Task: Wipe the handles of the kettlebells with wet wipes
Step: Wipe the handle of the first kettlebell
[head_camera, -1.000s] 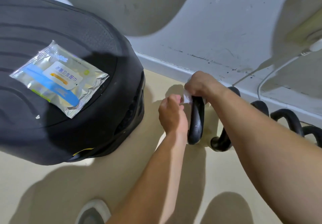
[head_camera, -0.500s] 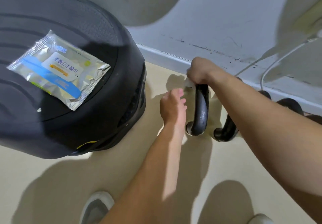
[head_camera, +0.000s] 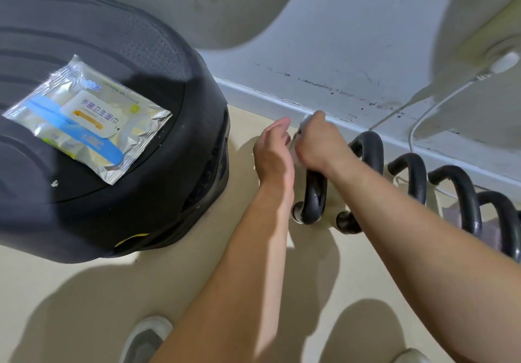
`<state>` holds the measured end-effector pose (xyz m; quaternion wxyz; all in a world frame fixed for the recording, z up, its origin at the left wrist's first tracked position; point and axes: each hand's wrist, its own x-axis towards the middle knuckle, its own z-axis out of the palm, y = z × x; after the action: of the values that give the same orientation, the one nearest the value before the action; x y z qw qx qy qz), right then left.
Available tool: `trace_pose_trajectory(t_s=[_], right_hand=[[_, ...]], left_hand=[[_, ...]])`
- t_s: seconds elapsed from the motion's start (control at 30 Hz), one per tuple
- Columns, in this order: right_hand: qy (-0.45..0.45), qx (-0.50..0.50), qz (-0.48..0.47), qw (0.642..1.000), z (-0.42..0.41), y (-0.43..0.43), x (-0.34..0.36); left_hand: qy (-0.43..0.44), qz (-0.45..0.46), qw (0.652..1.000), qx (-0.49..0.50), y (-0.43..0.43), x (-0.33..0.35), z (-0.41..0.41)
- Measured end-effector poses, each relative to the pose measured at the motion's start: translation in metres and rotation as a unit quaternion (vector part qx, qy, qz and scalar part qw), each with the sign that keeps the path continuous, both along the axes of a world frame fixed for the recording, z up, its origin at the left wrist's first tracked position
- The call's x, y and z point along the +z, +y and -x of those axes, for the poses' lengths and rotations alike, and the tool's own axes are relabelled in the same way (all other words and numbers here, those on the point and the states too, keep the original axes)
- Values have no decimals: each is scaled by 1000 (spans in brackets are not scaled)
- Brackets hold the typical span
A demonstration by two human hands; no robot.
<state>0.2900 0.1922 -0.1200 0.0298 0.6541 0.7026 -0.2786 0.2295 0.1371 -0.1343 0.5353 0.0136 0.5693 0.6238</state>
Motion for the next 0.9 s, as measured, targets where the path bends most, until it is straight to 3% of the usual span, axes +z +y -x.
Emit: trace_pose_trajectory(t_s=[0.1, 0.17, 0.23, 0.3, 0.47, 0.53, 0.63, 0.7, 0.77, 0.9], right_hand=[[-54, 29, 27, 998, 11, 35, 8], [-25, 26, 52, 998, 8, 43, 5], [102, -19, 67, 992, -5, 39, -9], [244, -88, 54, 964, -18, 16, -18], [425, -149, 84, 889, -36, -51, -13], [437, -172, 97, 877, -37, -63, -2], [396, -272, 122, 869, -34, -41, -1], [410, -338, 185, 826, -30, -10, -9], [426, -388, 258, 776, -26, 17, -18], [418, -418, 324, 739, -27, 31, -22]], left_hand=[[-9, 2, 1000, 3, 0, -4, -2], [0, -8, 1000, -8, 1, -3, -1], [18, -38, 999, -31, 1, -3, -2], [45, -51, 996, -56, 2, -5, -2], [91, 2, 992, -93, 8, -5, 8], [97, 27, 989, -113, 10, -2, 10], [182, 49, 969, -159, 14, -4, 8], [223, 60, 962, -144, 16, 0, 6], [209, 73, 971, -91, 19, 1, 11], [196, 81, 975, -70, 23, -1, 15]])
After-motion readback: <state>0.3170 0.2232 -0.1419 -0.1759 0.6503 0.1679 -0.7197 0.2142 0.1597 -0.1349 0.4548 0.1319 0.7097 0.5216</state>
